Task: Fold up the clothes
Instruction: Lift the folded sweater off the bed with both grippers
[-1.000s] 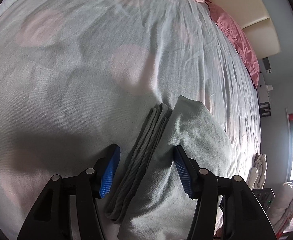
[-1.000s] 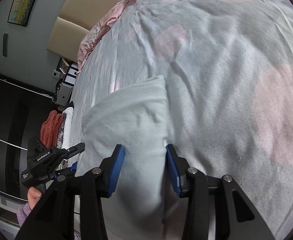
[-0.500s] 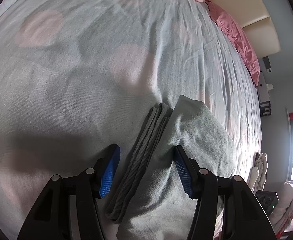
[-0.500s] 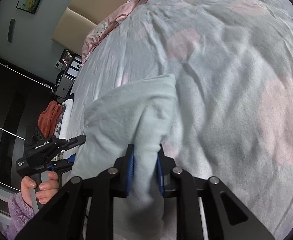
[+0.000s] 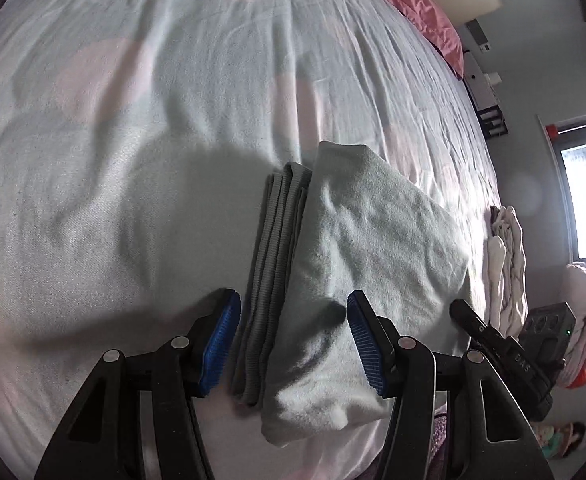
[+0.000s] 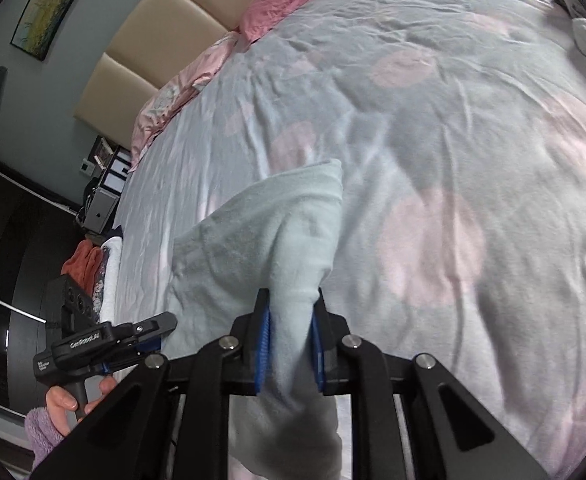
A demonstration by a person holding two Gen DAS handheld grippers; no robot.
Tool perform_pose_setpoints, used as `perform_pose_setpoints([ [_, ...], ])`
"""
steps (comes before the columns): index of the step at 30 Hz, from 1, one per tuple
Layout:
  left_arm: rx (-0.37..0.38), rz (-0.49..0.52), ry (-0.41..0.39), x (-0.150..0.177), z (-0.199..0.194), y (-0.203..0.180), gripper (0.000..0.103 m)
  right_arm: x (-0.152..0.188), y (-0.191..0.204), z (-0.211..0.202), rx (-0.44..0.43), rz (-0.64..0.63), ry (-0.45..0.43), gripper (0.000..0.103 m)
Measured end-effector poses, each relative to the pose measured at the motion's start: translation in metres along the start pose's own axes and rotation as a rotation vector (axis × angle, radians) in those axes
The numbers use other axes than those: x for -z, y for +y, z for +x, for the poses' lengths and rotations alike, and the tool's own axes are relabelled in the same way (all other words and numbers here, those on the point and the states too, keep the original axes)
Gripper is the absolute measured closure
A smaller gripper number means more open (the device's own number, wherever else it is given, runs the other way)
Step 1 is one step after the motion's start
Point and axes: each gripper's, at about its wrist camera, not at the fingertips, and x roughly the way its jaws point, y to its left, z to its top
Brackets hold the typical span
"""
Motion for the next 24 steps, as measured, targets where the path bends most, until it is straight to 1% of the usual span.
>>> perform_pose_setpoints([
  [3, 0.046, -0.057, -0.022, -0.003, -0.009, 0.010, 0.046, 0.000, -0.015, 0.010, -0.002, 0.068, 0.028, 0.086],
  [6, 0.098, -0.117, -0.043, -0.006, -0.017, 0.022, 0.045, 0.002, -0.021, 0.020, 0.017, 0.087, 0.041, 0.086],
  [8, 0.115, -0.126, -0.058, -0.007, -0.020, 0.027, 0.043, 0.002, -0.027, 0.022, 0.004, 0.113, 0.044, 0.085],
  [10, 0.130, -0.112, -0.066, -0.009, -0.021, 0.025, 0.040, 0.003, -0.030, 0.022, -0.011, 0.132, 0.045, 0.085],
  [17, 0.052, -0.001, -0.021, -0.017, 0.000, 0.009, 0.038, 0.004, -0.030, 0.022, -0.012, 0.134, 0.037, 0.085],
  [21, 0.052, 0.034, -0.008, -0.020, 0.005, 0.008, 0.038, 0.004, -0.028, 0.023, -0.010, 0.135, 0.035, 0.085],
  [24, 0.034, 0.066, 0.013, -0.020, 0.013, 0.006, 0.039, 0.004, -0.028, 0.024, -0.010, 0.139, 0.036, 0.085],
])
